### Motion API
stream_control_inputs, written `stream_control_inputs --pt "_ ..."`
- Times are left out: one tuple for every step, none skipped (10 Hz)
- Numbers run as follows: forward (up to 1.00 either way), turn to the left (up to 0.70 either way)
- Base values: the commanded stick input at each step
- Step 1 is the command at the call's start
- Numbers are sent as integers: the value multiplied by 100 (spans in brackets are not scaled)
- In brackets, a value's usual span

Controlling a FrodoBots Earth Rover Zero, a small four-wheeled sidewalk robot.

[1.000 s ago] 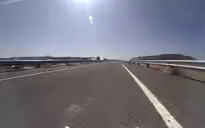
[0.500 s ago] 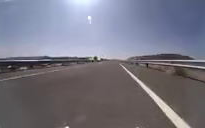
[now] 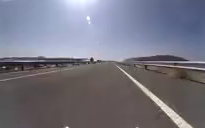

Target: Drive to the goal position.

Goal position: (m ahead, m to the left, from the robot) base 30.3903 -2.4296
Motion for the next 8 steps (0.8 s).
stream_control_inputs --pt "100 0" --pt "100 0" --pt "100 0" --pt "100 0" --pt "100 0" --pt "100 0" --pt "100 0" --pt "100 0"
